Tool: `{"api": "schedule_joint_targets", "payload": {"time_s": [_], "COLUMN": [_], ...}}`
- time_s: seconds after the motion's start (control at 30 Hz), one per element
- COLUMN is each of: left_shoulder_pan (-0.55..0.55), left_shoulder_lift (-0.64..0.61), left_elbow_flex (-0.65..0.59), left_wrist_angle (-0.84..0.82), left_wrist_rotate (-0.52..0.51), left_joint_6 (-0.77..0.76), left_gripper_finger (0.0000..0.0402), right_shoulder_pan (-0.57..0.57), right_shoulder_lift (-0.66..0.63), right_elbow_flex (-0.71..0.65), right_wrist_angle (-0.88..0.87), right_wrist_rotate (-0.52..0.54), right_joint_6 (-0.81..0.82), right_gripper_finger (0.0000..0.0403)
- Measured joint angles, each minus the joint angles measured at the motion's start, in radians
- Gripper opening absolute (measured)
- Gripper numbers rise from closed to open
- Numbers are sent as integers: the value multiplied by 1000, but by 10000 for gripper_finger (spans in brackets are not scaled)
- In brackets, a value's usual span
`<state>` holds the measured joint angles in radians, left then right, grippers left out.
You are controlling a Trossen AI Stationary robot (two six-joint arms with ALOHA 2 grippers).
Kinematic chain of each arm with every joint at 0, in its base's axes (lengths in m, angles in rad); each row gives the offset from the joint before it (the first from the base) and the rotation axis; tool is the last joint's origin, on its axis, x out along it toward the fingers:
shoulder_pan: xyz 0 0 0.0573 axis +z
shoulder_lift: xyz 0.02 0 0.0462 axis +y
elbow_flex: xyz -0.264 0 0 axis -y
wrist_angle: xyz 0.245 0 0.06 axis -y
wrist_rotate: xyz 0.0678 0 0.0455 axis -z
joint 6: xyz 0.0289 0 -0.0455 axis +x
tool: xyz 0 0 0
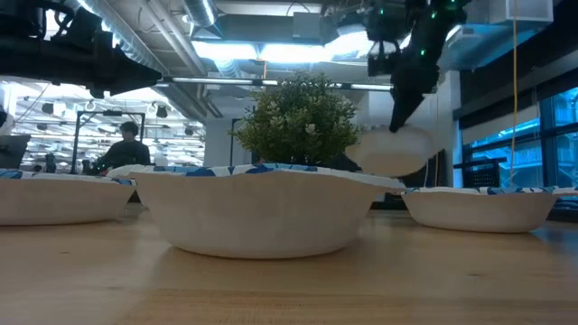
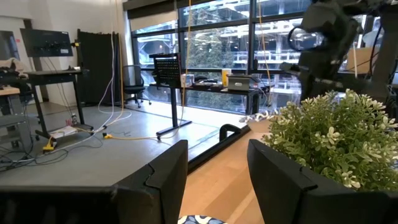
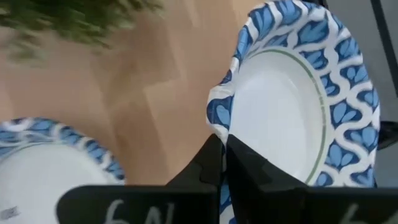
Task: Nest bowls inside each other
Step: Stack the white bowl on top of the other white bowl
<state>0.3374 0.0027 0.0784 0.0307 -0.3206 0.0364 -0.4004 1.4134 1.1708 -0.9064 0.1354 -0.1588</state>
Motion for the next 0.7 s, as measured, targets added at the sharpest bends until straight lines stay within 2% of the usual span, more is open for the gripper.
{"api": "schedule_joint_targets", "payload": {"time_s": [0.17, 0.37, 0.53, 0.7], "left_shoulder_pan": [0, 0, 0, 0], "left_shoulder_lift": [0, 0, 0, 0], "left_elbow_flex": [0, 0, 0, 0], "left_wrist_angle": [0, 0, 0, 0], "left_wrist_rotate": [0, 0, 0, 0], "left_joint_6": [0, 0, 0, 0], "left_gripper_finger": [161, 161, 161, 161], "right_shoulder_pan": [78, 210, 378, 588], "right_shoulder_lift": [-80, -237, -345, -391], "right_elbow_flex": [27, 27, -1, -69], "right_wrist_angle": [-30, -54, -59, -17], "right_wrist_rotate": [-5, 4, 5, 72], "right_joint_6": [35, 189, 324, 467], "right_gripper_finger": [16, 16, 16, 16]}}
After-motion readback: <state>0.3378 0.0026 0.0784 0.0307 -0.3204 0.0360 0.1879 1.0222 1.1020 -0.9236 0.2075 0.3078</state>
